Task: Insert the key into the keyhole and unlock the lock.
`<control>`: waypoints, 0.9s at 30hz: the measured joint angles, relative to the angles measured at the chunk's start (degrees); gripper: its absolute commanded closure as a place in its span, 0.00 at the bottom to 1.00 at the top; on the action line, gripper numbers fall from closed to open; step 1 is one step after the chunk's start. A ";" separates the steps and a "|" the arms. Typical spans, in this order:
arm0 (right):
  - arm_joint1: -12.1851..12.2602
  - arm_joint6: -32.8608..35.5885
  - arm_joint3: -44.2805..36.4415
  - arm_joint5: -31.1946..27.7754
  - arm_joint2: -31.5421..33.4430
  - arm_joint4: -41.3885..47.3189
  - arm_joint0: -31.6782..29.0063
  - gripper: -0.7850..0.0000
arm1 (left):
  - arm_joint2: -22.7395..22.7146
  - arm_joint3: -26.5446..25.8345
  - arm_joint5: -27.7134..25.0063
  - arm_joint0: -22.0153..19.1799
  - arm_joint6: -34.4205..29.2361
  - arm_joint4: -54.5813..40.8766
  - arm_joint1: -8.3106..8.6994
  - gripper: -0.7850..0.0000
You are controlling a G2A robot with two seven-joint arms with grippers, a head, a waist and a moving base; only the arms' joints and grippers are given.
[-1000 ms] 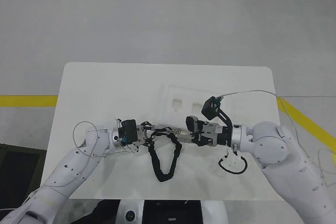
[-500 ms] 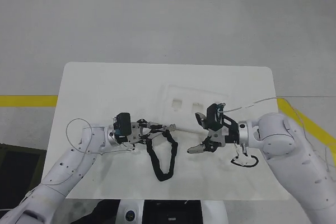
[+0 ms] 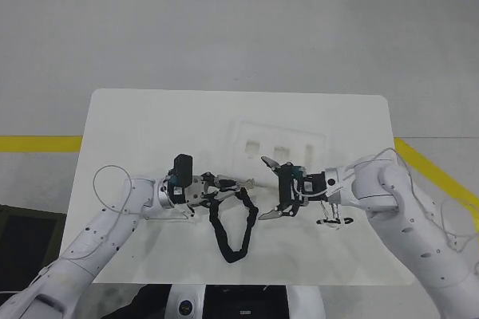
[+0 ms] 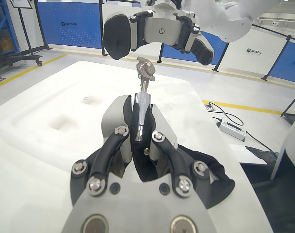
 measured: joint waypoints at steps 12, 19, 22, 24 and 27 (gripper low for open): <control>2.55 -25.13 5.96 0.00 -9.21 -20.11 6.92 0.61 | 7.50 0.52 0.00 -3.40 -3.56 -11.20 2.09 1.00; 3.67 -33.88 8.85 0.00 -10.67 -25.30 9.02 0.64 | 11.14 -0.07 0.00 -5.06 -4.38 -14.41 3.37 1.00; 4.07 -36.07 8.92 0.00 -11.00 -27.25 9.37 0.67 | 12.54 0.01 0.00 -5.79 -4.52 -15.38 3.74 1.00; 4.28 -37.03 8.57 0.00 -11.24 -28.45 9.51 0.72 | 13.31 0.07 0.00 -6.22 -4.48 -15.93 3.92 1.00; 4.59 -38.36 7.90 0.00 -11.74 -30.46 9.73 0.74 | 14.48 0.22 0.00 -6.92 -4.31 -16.67 4.20 1.00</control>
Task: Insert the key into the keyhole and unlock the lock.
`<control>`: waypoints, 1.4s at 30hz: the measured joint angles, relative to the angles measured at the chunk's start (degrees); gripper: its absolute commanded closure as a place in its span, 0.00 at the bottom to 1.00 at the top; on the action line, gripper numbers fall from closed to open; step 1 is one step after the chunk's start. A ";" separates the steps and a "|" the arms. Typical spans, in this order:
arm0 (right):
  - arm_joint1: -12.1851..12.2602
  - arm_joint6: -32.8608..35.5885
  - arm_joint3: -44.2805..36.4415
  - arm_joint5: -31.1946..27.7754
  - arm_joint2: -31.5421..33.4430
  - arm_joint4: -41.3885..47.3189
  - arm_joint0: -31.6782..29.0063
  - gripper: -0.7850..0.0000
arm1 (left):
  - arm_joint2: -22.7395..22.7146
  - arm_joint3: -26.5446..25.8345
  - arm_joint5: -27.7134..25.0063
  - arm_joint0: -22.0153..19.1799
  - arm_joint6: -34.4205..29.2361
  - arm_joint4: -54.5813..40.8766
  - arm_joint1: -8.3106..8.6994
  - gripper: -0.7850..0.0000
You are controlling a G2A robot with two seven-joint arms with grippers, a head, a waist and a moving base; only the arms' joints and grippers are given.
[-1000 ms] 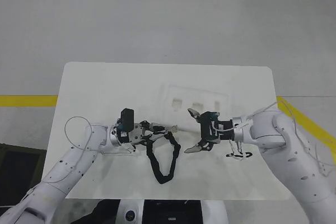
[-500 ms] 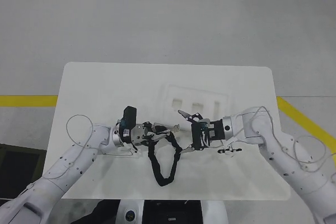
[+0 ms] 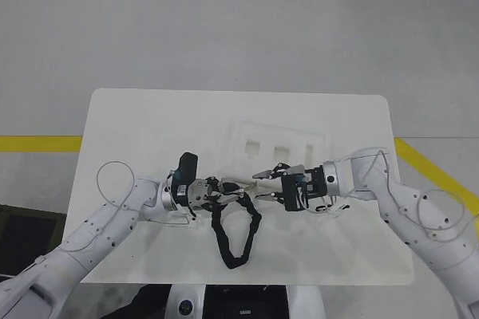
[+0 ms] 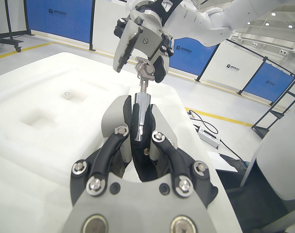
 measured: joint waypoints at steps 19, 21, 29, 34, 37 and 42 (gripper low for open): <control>-0.18 -2.72 0.40 0.00 -2.37 -1.89 2.22 1.00 | 5.24 0.76 0.00 -3.12 1.81 -1.80 1.12 1.00; -0.23 -2.54 0.56 0.00 -2.70 -1.55 2.35 1.00 | 5.58 0.81 0.00 -3.38 2.00 -1.77 1.17 1.00; -0.17 -0.28 1.46 0.00 -5.46 2.56 3.82 1.00 | 6.13 0.87 0.00 -4.07 3.07 -0.77 1.41 1.00; 0.24 2.10 1.64 0.00 -7.98 7.11 5.20 1.00 | 5.95 0.55 0.00 -4.09 3.52 0.13 1.49 1.00; 0.50 3.70 2.10 0.00 -9.57 10.99 6.33 1.00 | 5.75 0.47 0.00 -4.07 3.59 0.59 1.50 1.00; 0.88 6.53 2.95 0.00 -11.88 17.15 8.22 1.00 | 5.34 0.41 0.00 -3.89 3.51 1.27 1.51 1.00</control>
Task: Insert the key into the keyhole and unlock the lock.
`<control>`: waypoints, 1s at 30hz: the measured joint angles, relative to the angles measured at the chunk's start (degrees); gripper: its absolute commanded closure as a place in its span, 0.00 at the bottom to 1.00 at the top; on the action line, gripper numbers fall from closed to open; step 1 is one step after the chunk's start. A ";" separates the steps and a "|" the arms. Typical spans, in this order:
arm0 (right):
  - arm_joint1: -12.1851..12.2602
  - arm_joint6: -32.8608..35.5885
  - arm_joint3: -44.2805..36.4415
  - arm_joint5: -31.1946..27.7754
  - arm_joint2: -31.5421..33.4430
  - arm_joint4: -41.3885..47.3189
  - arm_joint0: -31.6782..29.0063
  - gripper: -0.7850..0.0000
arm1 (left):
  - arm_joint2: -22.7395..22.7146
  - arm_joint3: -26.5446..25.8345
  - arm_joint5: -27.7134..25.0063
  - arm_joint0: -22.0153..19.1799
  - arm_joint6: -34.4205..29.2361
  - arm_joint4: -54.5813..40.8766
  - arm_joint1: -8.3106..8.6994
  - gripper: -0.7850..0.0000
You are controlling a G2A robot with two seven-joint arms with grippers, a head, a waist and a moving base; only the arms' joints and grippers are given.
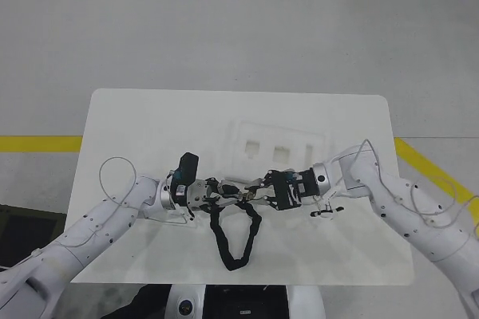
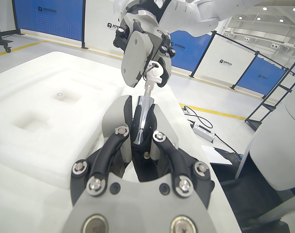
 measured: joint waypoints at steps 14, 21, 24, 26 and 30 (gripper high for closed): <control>0.54 6.61 2.26 0.00 -5.03 13.76 4.50 0.99 | -1.61 -0.57 0.00 0.80 -1.19 0.80 0.07 1.00; 0.63 8.02 2.42 0.00 -6.47 15.45 5.93 0.00 | -2.40 -1.10 0.00 1.25 -1.27 0.94 0.16 1.00; 0.76 7.96 2.58 0.00 -6.70 15.94 6.22 0.00 | -2.67 -1.25 0.00 1.44 -1.26 1.11 0.17 1.00; 0.89 7.84 2.60 0.00 -6.75 16.13 6.33 0.00 | -2.80 -1.36 0.00 1.56 -1.21 1.22 0.18 1.00; 1.17 7.69 2.27 0.00 -6.71 16.00 6.36 0.11 | -2.94 -1.42 0.00 1.71 -1.11 1.39 0.18 1.00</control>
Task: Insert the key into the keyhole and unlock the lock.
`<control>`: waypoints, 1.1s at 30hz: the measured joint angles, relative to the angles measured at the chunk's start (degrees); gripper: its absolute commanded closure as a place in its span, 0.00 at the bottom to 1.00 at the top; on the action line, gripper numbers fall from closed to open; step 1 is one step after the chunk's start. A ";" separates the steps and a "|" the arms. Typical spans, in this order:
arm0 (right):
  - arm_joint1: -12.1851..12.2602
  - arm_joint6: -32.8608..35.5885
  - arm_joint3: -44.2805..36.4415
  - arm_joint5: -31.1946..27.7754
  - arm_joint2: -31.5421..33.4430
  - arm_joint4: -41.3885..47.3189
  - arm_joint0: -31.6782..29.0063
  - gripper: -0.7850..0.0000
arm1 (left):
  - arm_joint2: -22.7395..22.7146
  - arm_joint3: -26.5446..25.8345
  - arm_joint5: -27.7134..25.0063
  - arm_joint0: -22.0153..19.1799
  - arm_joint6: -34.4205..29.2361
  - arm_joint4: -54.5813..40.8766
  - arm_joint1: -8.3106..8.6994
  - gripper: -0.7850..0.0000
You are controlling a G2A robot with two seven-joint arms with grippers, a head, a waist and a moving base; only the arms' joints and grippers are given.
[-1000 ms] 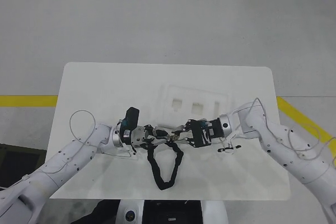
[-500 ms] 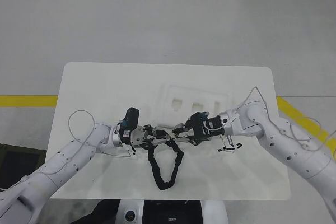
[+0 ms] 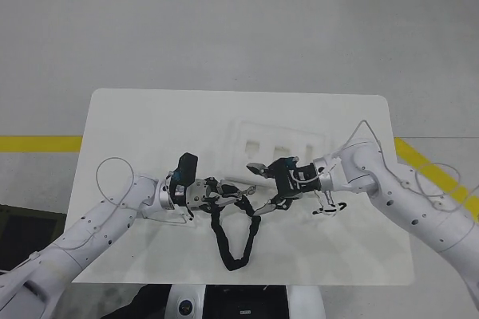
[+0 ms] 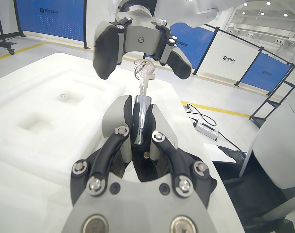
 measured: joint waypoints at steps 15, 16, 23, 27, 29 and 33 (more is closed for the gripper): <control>-0.20 1.53 -0.10 0.00 1.33 0.02 -0.77 1.00 | -0.01 -0.38 0.00 0.08 0.26 0.13 0.00 1.00; -0.30 1.74 -0.14 0.00 1.50 -0.03 -0.88 1.00 | 0.03 -0.36 0.00 0.08 0.27 0.09 -0.01 1.00; -0.88 2.70 -0.11 0.00 2.59 -0.11 -1.69 1.00 | 0.08 -0.22 0.00 0.06 0.27 -0.05 -0.05 1.00; -1.17 3.10 0.03 0.00 3.13 0.44 -2.25 1.00 | 0.02 -0.27 0.00 0.07 0.40 0.01 -0.05 1.00; -1.34 3.53 0.24 0.00 3.32 1.22 -2.49 1.00 | -0.04 -0.35 0.00 0.06 0.46 0.12 -0.03 1.00; -1.68 4.81 0.71 0.00 3.37 3.42 -2.65 1.00 | -0.38 -0.56 0.00 0.13 0.44 0.36 0.04 1.00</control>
